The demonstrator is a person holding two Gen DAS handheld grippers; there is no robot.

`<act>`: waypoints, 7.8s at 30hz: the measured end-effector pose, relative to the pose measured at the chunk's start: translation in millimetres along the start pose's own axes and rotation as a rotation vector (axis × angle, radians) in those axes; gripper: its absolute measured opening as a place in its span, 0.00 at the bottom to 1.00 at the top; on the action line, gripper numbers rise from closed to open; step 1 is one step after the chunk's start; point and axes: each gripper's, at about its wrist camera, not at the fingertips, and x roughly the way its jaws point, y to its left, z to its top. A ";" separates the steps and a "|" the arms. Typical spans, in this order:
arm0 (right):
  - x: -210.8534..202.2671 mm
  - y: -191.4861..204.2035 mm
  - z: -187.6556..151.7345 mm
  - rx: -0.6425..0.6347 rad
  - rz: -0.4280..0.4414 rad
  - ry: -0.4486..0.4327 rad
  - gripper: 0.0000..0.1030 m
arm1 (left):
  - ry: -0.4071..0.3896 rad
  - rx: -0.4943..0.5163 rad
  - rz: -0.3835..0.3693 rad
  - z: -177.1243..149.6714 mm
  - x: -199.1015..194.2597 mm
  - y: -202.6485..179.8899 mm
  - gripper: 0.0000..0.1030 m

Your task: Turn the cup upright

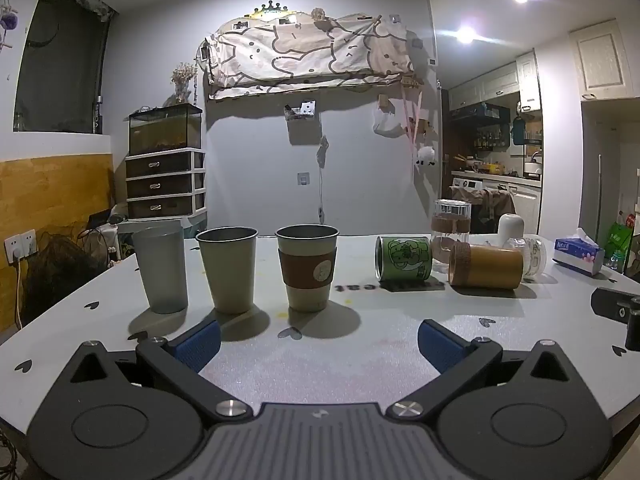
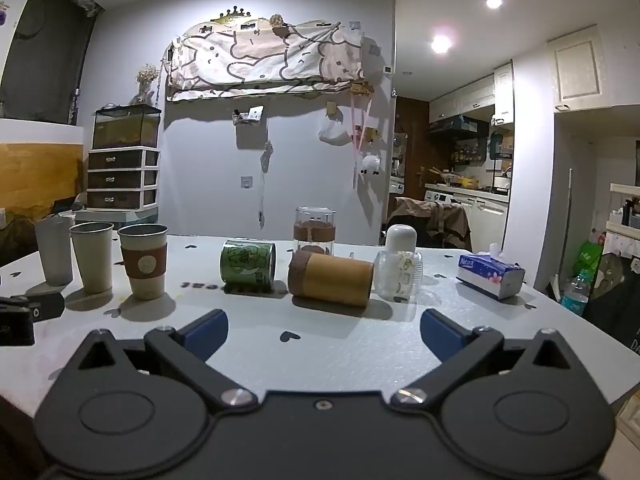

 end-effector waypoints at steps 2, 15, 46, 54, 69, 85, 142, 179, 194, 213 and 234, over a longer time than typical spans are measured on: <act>-0.5 1.7 0.6 -0.001 0.000 0.000 1.00 | 0.000 0.000 0.000 0.0 0.0 0.0 1.00; -0.4 -1.3 2.1 -0.001 0.010 0.005 1.00 | 0.002 -0.001 0.000 0.1 -0.1 0.0 1.00; -0.6 1.8 1.2 0.001 0.008 0.008 1.00 | 0.005 -0.003 -0.001 0.1 0.0 0.1 1.00; -0.4 1.3 1.4 0.001 0.009 0.009 1.00 | 0.006 -0.004 -0.002 0.1 0.1 0.1 1.00; -0.4 1.3 1.8 0.002 0.009 0.009 1.00 | 0.006 -0.004 -0.002 0.1 0.0 0.1 1.00; 27.4 9.6 12.9 -0.108 0.055 -0.012 1.00 | 0.033 -0.022 0.003 -7.8 5.5 6.4 1.00; 197.8 107.2 70.1 -0.603 0.472 0.550 0.75 | 0.079 -0.138 -0.064 -39.0 30.3 56.4 1.00; 151.3 52.2 41.5 0.422 0.702 0.973 0.74 | 0.100 -0.220 -0.107 -35.0 22.3 56.6 1.00; 147.5 47.9 31.5 0.325 0.649 0.952 0.78 | 0.125 -0.256 -0.130 -36.0 26.8 61.1 1.00; 88.9 7.2 2.8 0.479 0.734 0.738 0.69 | 0.408 -0.521 -0.393 -20.1 81.4 61.0 0.92; 69.6 -3.4 -11.5 0.472 0.772 0.582 0.68 | 0.542 -0.733 -0.570 -12.3 129.8 24.9 0.73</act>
